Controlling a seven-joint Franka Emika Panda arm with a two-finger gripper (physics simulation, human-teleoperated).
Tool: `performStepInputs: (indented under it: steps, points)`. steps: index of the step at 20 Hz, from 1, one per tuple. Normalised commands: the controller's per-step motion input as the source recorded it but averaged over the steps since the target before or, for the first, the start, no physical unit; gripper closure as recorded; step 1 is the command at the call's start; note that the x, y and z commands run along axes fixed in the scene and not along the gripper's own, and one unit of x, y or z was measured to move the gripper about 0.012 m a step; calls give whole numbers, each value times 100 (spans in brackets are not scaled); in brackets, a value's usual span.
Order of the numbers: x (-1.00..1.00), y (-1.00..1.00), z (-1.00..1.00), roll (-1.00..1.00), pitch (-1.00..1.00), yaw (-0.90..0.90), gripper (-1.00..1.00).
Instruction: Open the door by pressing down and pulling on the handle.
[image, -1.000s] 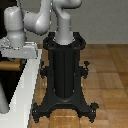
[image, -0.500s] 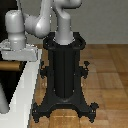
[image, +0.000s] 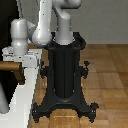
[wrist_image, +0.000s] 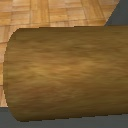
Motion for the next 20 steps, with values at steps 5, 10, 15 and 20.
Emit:
performStepInputs:
  steps: [5,10,15,20]
  points:
    - [0,0,-60,0,-9,0,100]
    - [0,20,0,0,0,0,100]
    - [0,100,0,0,0,0,100]
    - [0,100,0,0,0,0,100]
